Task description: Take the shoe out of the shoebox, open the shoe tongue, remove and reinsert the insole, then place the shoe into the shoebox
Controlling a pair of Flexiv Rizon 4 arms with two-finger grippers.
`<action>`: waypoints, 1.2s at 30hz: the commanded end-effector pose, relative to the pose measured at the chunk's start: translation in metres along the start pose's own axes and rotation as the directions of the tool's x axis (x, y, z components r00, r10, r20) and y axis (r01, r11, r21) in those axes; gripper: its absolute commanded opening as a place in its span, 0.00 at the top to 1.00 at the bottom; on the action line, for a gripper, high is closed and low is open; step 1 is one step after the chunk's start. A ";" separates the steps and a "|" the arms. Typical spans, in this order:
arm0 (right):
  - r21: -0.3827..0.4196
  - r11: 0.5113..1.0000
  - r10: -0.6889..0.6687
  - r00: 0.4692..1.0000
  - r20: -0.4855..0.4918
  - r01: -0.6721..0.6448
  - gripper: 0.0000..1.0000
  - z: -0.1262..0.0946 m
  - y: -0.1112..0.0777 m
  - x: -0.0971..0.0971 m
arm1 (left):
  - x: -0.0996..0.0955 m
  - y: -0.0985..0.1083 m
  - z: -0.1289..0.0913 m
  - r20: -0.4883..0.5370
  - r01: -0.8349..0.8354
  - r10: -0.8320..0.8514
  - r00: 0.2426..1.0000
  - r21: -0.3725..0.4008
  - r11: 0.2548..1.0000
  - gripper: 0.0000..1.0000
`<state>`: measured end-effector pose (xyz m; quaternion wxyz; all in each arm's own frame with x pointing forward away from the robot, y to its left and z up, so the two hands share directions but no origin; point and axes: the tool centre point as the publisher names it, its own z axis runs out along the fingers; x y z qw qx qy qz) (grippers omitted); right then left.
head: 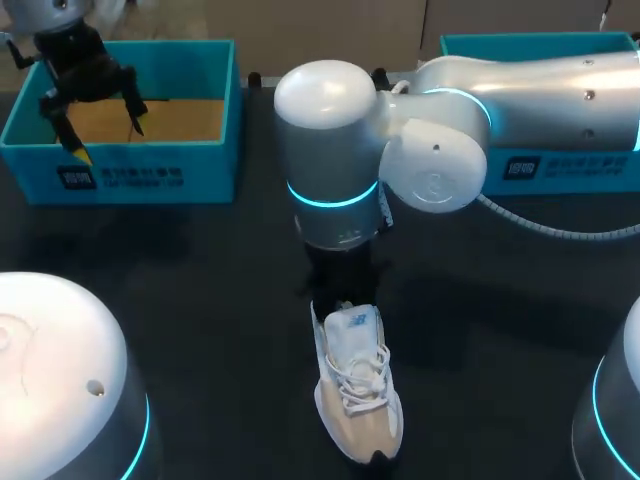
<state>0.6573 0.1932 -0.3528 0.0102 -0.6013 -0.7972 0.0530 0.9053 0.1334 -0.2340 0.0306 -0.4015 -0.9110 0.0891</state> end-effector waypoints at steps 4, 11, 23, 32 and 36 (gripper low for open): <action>0.009 1.000 0.018 1.000 -0.004 -0.018 0.00 0.002 -0.010 0.008 | 0.000 0.000 0.000 -0.002 -0.001 0.001 1.000 0.000 1.000 0.00; 0.024 0.999 0.024 1.000 -0.018 -0.024 0.00 0.006 -0.013 0.002 | 0.000 0.000 0.000 -0.002 -0.001 0.001 1.000 0.000 1.000 0.00; 0.022 1.000 -0.018 1.000 0.017 0.018 0.00 -0.008 -0.002 -0.008 | 0.000 0.000 0.000 -0.002 -0.001 0.001 1.000 0.000 1.000 0.00; 0.026 1.000 -0.010 1.000 0.025 0.010 0.00 -0.013 -0.008 -0.006 | 0.000 0.000 0.000 -0.002 -0.001 0.001 1.000 0.000 1.000 0.00; 0.040 0.999 0.019 1.000 0.022 -0.020 0.00 -0.017 -0.021 0.000 | 0.000 0.000 0.000 -0.002 -0.001 0.001 1.000 0.000 1.000 0.00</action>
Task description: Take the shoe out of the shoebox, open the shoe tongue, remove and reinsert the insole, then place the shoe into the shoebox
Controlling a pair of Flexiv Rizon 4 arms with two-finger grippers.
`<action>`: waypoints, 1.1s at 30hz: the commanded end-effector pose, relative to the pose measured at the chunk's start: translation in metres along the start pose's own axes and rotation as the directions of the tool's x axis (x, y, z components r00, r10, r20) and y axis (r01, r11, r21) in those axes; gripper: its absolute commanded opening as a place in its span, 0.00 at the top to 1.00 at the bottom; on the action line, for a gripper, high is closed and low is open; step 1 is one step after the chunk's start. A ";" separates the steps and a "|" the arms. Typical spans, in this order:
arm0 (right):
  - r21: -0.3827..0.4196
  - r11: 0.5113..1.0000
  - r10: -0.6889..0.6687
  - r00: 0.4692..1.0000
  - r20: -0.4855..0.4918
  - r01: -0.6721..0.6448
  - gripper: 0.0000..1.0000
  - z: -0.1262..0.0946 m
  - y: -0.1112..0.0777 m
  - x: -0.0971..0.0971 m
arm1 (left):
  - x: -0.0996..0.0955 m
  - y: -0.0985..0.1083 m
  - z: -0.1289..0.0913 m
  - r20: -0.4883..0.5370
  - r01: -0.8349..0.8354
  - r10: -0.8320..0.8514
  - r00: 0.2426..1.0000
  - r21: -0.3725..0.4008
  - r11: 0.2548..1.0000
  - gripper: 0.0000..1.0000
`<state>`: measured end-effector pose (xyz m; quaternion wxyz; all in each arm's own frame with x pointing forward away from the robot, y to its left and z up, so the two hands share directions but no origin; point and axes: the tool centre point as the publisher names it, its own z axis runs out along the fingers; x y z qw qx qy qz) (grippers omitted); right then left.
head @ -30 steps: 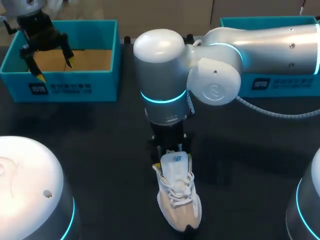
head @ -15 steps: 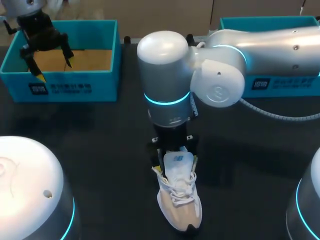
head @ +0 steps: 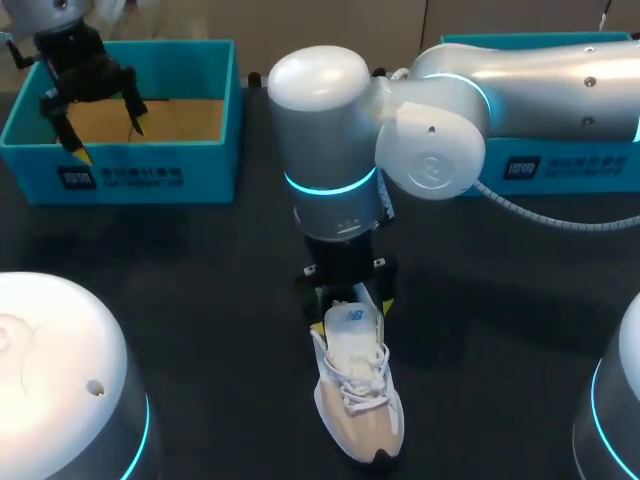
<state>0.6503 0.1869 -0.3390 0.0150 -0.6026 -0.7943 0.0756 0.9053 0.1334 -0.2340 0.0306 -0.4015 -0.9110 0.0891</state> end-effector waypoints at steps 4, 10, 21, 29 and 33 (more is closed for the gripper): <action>0.002 0.999 0.035 0.999 0.003 -0.035 0.00 -0.010 -0.024 0.010 | 0.000 0.000 0.000 -0.002 -0.001 0.001 1.000 -0.001 1.000 0.00; -0.011 0.997 0.081 0.995 0.055 -0.081 0.00 -0.035 -0.037 0.009 | 0.000 0.000 0.000 -0.002 -0.001 0.001 1.000 -0.001 1.000 0.00; -0.001 0.991 0.135 0.990 0.037 -0.136 0.55 -0.047 -0.057 0.015 | 0.000 0.000 0.000 -0.002 -0.001 0.001 1.000 -0.001 1.000 0.00; -0.013 0.994 0.110 0.994 0.009 -0.110 0.77 -0.030 -0.046 0.013 | 0.000 0.000 0.000 -0.002 -0.001 0.001 1.000 -0.001 1.000 0.00; -0.026 0.996 0.084 0.996 0.023 -0.083 0.77 -0.022 -0.035 0.006 | 0.000 0.000 0.000 -0.002 -0.001 0.001 1.000 -0.001 1.000 0.00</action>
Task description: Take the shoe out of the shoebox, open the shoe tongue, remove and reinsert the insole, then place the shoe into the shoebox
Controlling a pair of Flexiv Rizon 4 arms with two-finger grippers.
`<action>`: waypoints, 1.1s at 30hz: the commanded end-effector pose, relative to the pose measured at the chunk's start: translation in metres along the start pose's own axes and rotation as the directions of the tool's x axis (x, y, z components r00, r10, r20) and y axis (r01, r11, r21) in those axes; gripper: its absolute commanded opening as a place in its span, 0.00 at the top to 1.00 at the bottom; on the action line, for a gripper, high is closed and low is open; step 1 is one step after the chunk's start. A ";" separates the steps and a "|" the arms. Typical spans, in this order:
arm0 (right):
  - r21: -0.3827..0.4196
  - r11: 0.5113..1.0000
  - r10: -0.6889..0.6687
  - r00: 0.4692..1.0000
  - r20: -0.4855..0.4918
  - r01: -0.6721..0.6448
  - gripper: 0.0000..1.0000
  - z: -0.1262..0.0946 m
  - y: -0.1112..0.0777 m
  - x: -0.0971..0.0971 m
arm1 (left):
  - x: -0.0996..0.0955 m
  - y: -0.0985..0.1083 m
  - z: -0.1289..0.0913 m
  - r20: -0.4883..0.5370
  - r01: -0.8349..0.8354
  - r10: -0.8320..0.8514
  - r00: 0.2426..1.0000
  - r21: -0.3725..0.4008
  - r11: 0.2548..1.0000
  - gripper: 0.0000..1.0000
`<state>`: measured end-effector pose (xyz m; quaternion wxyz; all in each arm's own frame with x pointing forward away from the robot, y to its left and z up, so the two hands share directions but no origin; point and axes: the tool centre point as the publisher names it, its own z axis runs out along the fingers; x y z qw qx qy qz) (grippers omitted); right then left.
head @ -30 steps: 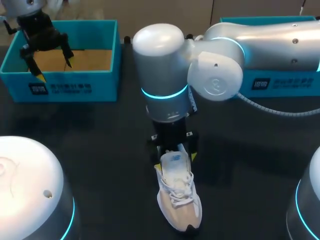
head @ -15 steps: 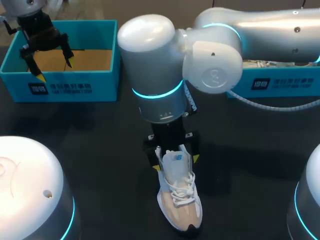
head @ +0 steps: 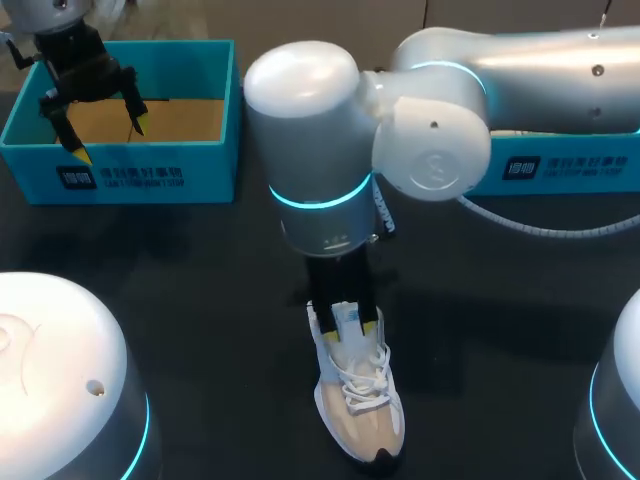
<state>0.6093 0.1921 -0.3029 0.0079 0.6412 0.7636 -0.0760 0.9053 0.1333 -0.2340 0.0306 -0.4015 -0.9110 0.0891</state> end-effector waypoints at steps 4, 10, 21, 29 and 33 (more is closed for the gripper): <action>0.002 1.000 -0.029 1.000 0.007 0.029 0.80 0.021 0.023 -0.011 | 0.000 0.000 0.000 -0.002 -0.001 0.001 1.000 0.000 1.000 0.00; 0.024 0.998 -0.058 0.998 -0.017 0.058 0.79 0.033 0.043 -0.008 | 0.000 0.000 0.000 -0.002 -0.001 0.001 1.000 0.000 1.000 0.00; 0.020 0.999 -0.038 0.999 0.000 0.038 0.74 0.018 0.030 -0.009 | 0.000 0.000 0.000 -0.002 -0.001 0.001 1.000 0.000 1.000 0.00; 0.015 0.998 -0.054 0.998 -0.027 0.055 0.74 0.015 0.036 -0.007 | 0.000 0.000 0.000 -0.002 -0.001 0.001 1.000 0.000 1.000 0.00; -0.007 0.995 -0.100 0.995 -0.022 0.100 0.65 -0.013 0.030 -0.002 | 0.000 0.000 0.000 -0.002 -0.001 0.001 1.000 0.000 1.000 0.00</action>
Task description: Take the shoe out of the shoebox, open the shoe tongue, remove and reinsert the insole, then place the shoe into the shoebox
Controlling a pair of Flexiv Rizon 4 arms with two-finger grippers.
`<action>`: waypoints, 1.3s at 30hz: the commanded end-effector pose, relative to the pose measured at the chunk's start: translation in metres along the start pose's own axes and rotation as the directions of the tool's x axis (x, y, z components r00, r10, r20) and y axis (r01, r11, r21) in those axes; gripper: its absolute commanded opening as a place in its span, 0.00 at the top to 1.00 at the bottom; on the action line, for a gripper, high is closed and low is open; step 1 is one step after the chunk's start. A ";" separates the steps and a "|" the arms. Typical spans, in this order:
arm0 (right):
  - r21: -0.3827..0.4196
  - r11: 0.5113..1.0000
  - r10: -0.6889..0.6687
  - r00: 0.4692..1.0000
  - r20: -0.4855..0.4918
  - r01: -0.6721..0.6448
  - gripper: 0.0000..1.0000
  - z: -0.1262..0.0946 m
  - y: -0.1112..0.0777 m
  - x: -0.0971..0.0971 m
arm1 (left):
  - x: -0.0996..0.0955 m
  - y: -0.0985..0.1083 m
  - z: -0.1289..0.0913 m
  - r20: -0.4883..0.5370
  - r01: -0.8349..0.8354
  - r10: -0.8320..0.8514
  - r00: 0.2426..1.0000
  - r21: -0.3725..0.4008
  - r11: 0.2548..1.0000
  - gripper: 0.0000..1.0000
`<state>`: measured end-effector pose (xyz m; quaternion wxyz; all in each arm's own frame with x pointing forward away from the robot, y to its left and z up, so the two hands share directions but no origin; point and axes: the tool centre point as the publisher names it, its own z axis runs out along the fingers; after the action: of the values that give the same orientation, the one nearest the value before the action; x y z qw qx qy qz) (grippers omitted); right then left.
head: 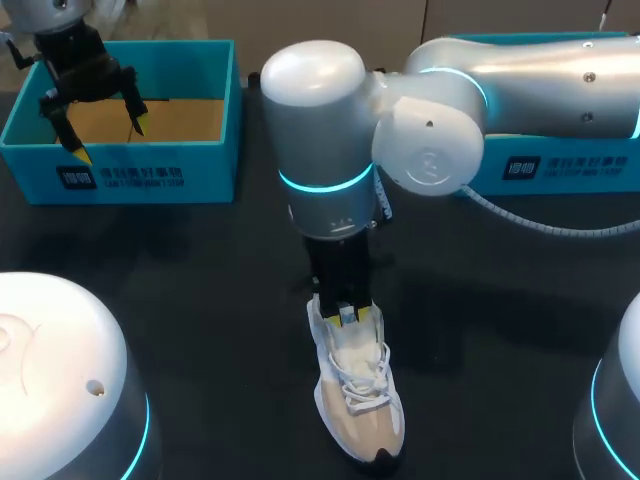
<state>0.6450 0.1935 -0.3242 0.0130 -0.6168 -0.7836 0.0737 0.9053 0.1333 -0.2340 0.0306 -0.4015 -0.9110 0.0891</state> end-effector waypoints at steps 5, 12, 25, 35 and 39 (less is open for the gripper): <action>-0.036 0.982 -0.184 0.982 0.026 0.185 0.42 -0.062 -0.007 0.009 | 0.000 0.000 0.000 -0.002 -0.001 0.001 1.000 -0.001 1.000 0.00; -0.077 0.891 -0.446 0.894 0.046 0.448 0.00 -0.091 -0.006 0.000 | 0.000 0.000 0.000 -0.002 -0.001 0.001 1.000 -0.001 1.000 0.00; -0.242 0.438 -0.880 0.468 0.082 0.866 0.00 -0.112 -0.005 -0.010 | 0.000 0.000 0.000 -0.002 -0.001 0.001 1.000 -0.001 1.000 0.00; -0.170 0.368 -0.913 0.390 0.119 0.914 0.00 -0.104 0.015 -0.004 | 0.000 0.000 0.000 -0.002 -0.001 0.001 1.000 -0.001 1.000 0.00; -0.129 0.337 -0.917 0.356 0.179 0.933 0.00 -0.097 0.027 -0.004 | 0.000 0.000 0.000 -0.002 -0.001 0.001 1.000 -0.001 1.000 0.00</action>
<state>0.6813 0.1956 -0.2256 -0.0364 -0.0707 -0.9966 -0.0224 0.9053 0.1333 -0.2340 0.0306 -0.4016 -0.9110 0.0890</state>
